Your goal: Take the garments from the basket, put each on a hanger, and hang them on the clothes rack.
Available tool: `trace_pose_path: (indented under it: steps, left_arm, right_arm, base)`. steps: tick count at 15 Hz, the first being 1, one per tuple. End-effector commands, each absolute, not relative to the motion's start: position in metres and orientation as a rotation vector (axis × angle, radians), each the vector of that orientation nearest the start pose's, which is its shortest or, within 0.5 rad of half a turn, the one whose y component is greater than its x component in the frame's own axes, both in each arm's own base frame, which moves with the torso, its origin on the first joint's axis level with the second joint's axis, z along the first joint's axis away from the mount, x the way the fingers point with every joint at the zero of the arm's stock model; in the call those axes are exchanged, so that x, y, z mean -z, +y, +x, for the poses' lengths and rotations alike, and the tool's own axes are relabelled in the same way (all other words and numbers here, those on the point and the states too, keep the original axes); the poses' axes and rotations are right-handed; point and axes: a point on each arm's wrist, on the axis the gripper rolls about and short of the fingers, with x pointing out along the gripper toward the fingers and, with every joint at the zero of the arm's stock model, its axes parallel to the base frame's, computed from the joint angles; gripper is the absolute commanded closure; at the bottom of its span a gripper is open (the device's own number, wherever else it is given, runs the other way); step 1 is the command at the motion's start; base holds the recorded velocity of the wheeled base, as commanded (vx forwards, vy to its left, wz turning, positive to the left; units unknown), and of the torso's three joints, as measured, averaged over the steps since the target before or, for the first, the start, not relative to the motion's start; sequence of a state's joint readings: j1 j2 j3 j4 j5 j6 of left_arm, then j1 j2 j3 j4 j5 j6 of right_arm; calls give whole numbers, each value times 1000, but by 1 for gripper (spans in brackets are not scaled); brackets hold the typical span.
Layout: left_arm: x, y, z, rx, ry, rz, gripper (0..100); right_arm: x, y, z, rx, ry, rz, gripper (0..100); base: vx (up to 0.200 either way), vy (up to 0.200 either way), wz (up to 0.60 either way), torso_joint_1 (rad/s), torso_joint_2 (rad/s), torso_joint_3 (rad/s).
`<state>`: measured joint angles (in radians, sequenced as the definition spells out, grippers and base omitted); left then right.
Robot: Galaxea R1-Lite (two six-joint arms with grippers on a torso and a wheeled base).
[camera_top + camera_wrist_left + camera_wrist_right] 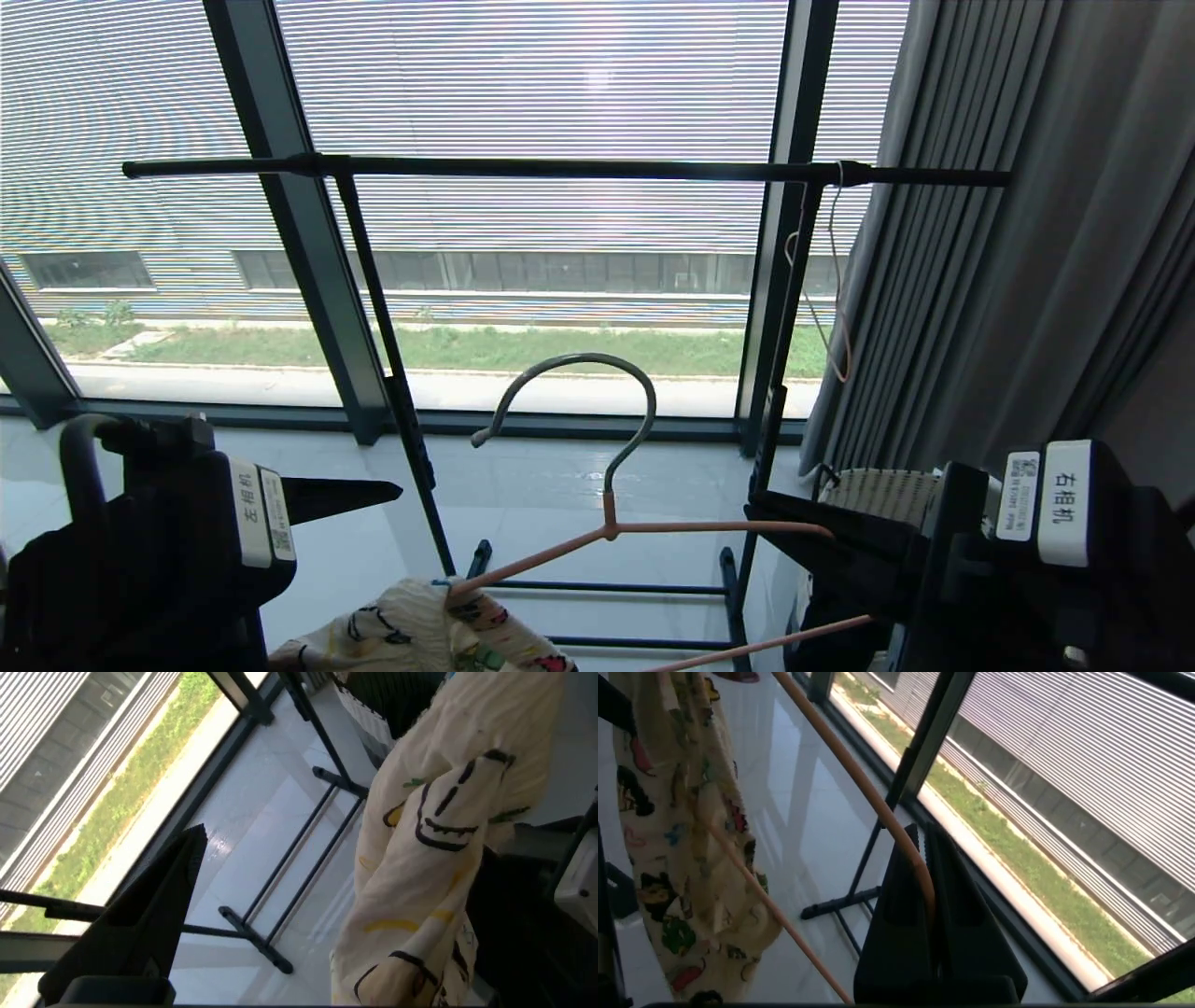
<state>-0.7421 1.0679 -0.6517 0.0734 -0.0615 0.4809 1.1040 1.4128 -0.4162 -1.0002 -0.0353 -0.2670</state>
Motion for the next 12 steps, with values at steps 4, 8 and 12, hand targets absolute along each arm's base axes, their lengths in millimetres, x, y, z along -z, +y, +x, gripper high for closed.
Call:
trace_pose_path:
  steps: [4,8,12]
  left_arm:
    - [-199,-107,113,919,246,580,100]
    - [-197,-107,113,919,252,582,100]
    - [-197,-106,114,909,255,580,100]
  right_arm:
    - [-194,195,91,-1093,-171,-248,100]
    - [-195,193,90,-1092,-178,-244,100]
    - [-194,192,90,-1086,-174,-248,100]
  base:
    - [0,0,0,0,0,0]
    - [0,0,0,0,0,0]
    - [0,0,0,0,0,0]
